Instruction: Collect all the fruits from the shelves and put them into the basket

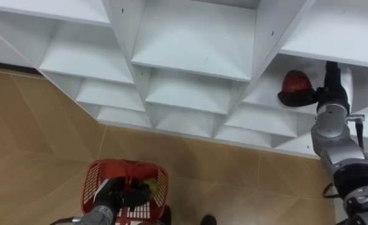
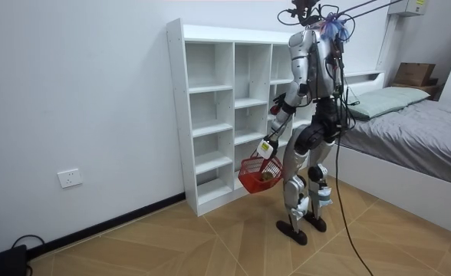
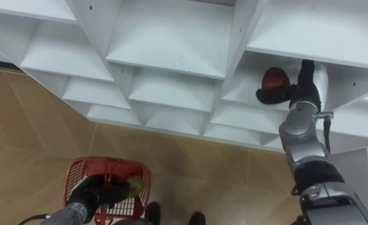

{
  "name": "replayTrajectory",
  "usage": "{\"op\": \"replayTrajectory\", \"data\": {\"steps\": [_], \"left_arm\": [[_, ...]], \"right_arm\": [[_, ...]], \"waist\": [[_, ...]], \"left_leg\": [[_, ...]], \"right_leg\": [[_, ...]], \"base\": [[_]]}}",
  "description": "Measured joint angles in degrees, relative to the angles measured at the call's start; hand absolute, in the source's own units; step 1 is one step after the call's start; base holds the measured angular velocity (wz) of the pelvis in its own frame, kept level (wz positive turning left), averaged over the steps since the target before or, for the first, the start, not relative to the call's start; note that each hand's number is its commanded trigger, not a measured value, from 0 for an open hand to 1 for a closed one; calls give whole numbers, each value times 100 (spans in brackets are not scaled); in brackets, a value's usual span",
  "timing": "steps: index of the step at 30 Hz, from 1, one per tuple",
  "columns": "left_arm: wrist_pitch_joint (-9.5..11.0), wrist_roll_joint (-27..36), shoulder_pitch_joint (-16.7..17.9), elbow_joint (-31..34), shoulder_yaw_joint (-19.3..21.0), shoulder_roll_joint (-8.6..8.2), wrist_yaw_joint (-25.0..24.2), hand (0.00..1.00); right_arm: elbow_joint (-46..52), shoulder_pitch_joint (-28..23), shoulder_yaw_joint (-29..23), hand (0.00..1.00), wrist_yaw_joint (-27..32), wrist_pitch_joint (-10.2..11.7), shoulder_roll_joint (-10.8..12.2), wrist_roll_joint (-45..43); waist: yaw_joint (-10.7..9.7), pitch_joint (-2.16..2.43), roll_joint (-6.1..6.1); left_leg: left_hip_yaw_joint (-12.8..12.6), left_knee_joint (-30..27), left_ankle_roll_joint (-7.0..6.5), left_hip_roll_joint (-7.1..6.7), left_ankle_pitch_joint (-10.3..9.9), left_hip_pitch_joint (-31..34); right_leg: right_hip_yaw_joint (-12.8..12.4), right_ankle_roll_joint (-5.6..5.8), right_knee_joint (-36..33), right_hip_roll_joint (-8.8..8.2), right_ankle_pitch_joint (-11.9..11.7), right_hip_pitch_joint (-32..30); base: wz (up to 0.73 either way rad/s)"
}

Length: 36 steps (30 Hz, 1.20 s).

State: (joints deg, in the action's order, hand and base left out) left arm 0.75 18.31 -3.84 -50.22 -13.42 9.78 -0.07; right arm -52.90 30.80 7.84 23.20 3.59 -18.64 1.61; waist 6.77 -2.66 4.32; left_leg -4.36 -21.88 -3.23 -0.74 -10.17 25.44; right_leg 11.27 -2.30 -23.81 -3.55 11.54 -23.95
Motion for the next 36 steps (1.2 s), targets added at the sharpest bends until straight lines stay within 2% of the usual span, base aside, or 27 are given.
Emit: {"op": "replayTrajectory", "data": {"steps": [19, 27, 36], "left_arm": [[-2, 22, -111, 30, -14, -5, 115, 100], [-2, 155, -144, 30, -39, -9, 116, 100], [-1, 244, -178, 61, -95, -12, 109, 100]], "right_arm": [[-20, -4, 232, 0, -62, 1, 4, 14], [-76, -5, 318, 0, -122, 1, 2, 13], [-91, -8, 352, 0, -274, 1, 2, 14]], "waist": [[34, -1, -39], [94, 2, -140], [107, 2, -141]], "left_leg": [[0, 13, -1, 0, 0, -11], [0, 31, -1, 1, 0, -11], [3, 34, -1, 0, 0, -12]], "right_leg": [[6, 0, 8, -2, 0, 4], [6, -1, 27, 3, -1, 5], [8, -1, 19, 0, -1, 2]], "base": [[0], [0], [0]]}}
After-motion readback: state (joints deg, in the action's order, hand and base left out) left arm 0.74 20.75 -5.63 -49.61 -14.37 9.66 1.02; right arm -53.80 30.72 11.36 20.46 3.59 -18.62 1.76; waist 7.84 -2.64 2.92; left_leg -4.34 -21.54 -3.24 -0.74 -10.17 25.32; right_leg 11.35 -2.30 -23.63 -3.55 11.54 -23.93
